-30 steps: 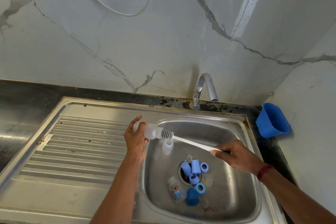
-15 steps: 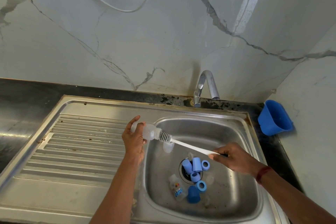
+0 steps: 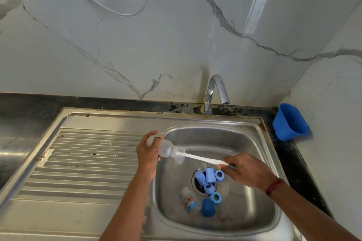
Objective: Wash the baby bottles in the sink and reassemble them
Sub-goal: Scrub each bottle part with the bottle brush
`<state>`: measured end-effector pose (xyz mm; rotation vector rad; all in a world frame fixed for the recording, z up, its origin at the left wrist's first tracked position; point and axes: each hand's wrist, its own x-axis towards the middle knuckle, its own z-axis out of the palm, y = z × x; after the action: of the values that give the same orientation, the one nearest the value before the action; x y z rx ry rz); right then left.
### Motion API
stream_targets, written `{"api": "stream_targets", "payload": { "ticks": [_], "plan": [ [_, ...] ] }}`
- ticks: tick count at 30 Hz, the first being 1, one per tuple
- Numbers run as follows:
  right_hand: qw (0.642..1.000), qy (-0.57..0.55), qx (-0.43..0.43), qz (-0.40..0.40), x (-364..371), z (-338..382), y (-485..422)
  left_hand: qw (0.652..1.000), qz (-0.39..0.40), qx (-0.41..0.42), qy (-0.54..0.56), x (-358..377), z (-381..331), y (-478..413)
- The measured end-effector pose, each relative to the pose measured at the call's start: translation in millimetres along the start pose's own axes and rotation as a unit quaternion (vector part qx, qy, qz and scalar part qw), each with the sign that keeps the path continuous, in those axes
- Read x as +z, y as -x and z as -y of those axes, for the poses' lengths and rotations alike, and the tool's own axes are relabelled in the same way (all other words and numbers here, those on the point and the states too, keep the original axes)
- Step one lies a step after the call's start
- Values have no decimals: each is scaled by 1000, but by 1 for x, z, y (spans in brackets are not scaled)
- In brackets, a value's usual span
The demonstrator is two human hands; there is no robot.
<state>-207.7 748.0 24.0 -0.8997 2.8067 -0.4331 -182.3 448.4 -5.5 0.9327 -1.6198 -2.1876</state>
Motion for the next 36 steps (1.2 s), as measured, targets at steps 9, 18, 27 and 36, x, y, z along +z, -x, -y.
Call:
{"api": "stream_targets", "payload": {
  "ticks": [9, 18, 27, 36],
  "plan": [
    [985, 74, -80, -135, 4, -5, -2, 997, 72, -26, 7, 11, -8, 8],
    [994, -35, -59, -89, 15, 2, 2, 997, 61, 37, 5, 10, -4, 13],
    [974, -197, 37, -102, 41, 13, -6, 997, 32, 63, 9, 13, -10, 16],
    [983, -164, 80, -5, 60, 18, -1, 996, 25, 75, -33, 7, 2, 23]
  ]
}}
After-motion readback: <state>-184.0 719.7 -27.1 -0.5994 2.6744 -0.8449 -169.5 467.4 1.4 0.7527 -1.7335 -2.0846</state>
